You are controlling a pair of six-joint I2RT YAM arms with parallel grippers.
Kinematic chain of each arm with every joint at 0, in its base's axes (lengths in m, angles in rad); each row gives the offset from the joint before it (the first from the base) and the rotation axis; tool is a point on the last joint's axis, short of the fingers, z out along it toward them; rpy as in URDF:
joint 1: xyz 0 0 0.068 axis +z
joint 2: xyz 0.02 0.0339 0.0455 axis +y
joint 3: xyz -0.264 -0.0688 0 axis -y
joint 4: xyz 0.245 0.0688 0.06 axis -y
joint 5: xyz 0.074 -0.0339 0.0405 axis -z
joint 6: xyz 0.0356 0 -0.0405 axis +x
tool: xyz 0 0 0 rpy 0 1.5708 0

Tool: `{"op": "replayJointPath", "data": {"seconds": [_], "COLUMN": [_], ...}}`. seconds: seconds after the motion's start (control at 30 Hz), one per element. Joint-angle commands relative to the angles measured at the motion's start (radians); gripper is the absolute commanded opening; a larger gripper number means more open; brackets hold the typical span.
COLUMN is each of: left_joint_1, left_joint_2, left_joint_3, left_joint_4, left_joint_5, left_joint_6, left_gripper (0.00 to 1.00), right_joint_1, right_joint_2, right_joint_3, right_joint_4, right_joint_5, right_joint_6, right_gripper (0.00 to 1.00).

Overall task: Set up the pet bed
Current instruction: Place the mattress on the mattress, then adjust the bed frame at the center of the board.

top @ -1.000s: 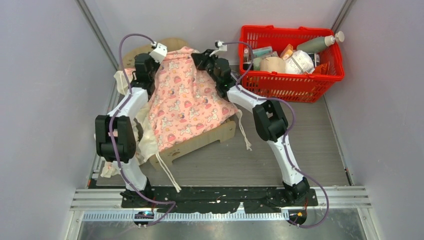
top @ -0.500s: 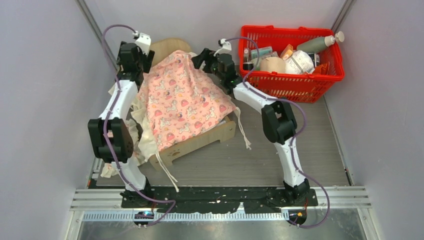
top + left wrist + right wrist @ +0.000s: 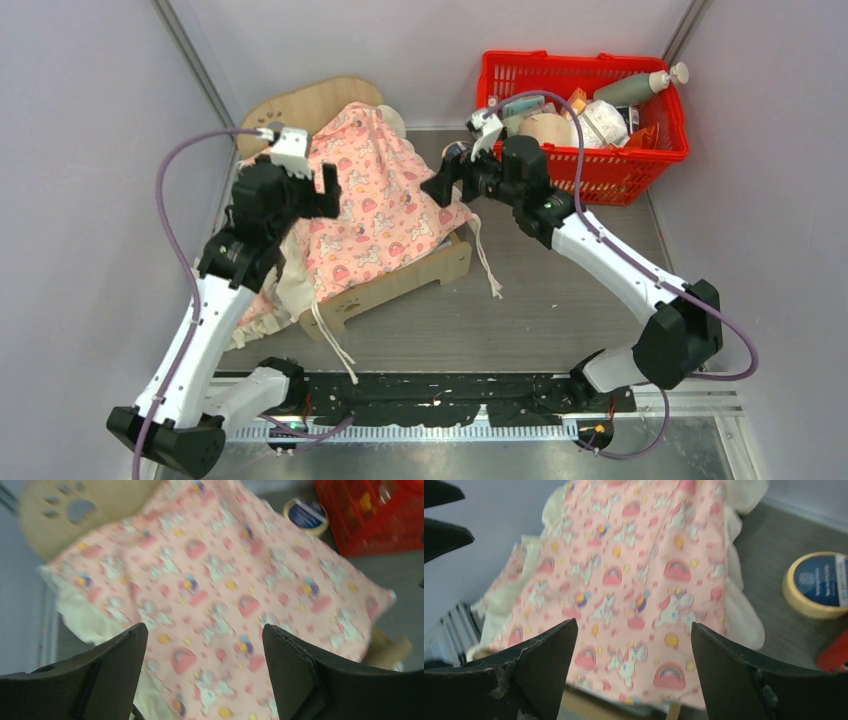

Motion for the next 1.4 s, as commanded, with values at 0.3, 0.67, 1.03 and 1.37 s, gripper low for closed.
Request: {"op": "replayJointPath", "data": {"seconds": [0.3,0.67,1.03,1.37], "left_joint_1": [-0.006,0.21,0.279,0.283], "left_joint_2": [-0.234,-0.135,0.123,0.157], "left_joint_3": [-0.342,-0.399,-0.328,-0.068], "left_joint_4": [-0.212,-0.166,-0.021,-0.191], "left_joint_5": [-0.415,-0.202,-0.055,-0.371], "left_joint_6": [-0.323,-0.48,-0.465,-0.348], "left_gripper": [0.9,0.79,0.6,0.79], "right_joint_1": [-0.011,-0.06,0.038,0.24], "right_joint_2": [-0.079,0.013,-0.168,-0.298], "right_joint_3": [-0.166,-0.211,-0.423,-0.606], "right_joint_4": [-0.349,-0.404,-0.229,0.025], "right_joint_5": [-0.311,-0.541,-0.519,-0.28], "right_joint_6": [-0.37,-0.346,-0.12,0.144], "right_gripper": [0.96,0.97,0.84,0.73]}}
